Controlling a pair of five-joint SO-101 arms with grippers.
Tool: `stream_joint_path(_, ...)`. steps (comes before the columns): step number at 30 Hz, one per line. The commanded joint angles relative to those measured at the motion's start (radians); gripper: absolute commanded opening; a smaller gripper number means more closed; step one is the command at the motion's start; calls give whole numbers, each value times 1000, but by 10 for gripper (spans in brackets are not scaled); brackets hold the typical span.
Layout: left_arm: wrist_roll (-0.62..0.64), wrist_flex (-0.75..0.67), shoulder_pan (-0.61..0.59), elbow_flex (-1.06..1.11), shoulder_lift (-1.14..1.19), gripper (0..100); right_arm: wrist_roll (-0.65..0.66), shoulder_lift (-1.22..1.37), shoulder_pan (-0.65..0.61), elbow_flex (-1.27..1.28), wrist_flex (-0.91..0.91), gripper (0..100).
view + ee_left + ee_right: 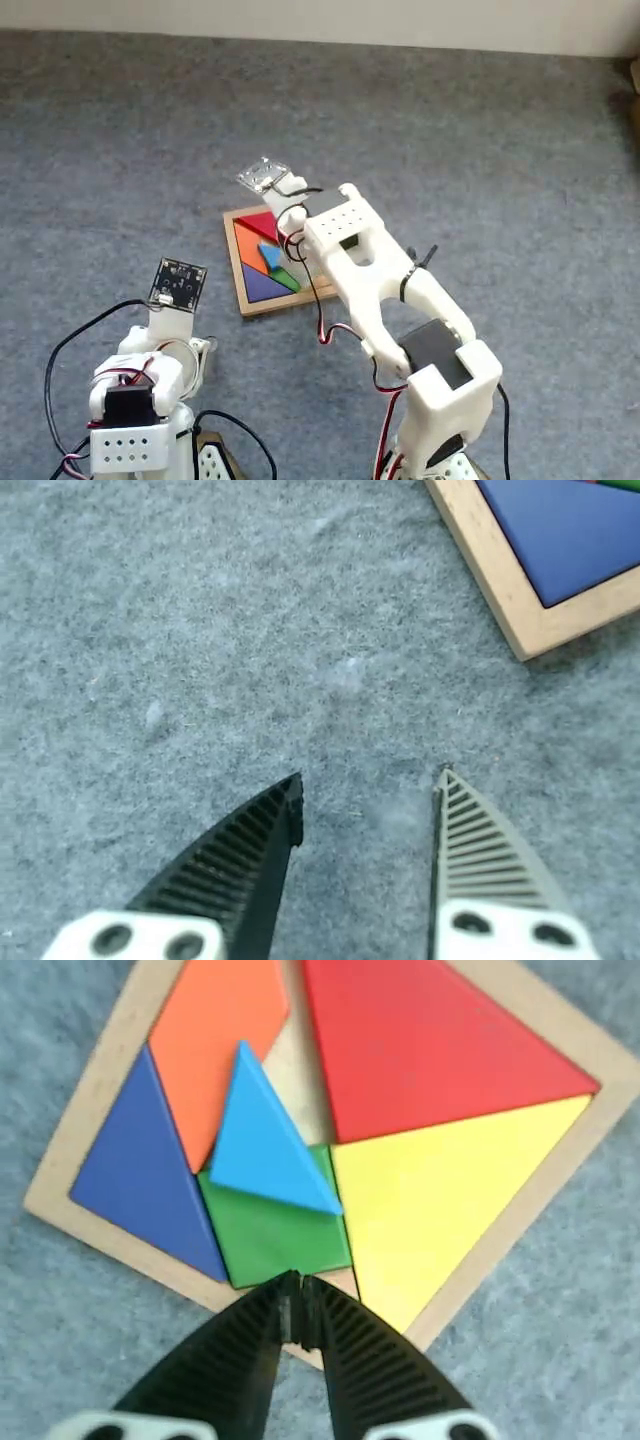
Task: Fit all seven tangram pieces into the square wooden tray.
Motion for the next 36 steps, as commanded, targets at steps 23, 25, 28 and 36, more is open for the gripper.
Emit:
stream_joint_path(23, 6, 6, -5, 19, -42, 214, -12, 73, 41, -90, -303, 5)
stream_joint_path(25, 6, 6, -5, 19, -42, 214, -12, 73, 41, -88, -329, 5)
stream_joint_path(28, 6, 6, -5, 19, -42, 214, -15, 74, 39, -88, -340, 5)
stream_joint_path(36, 6, 6, -5, 19, -42, 214, -17, 74, -1, -87, -340, 5)
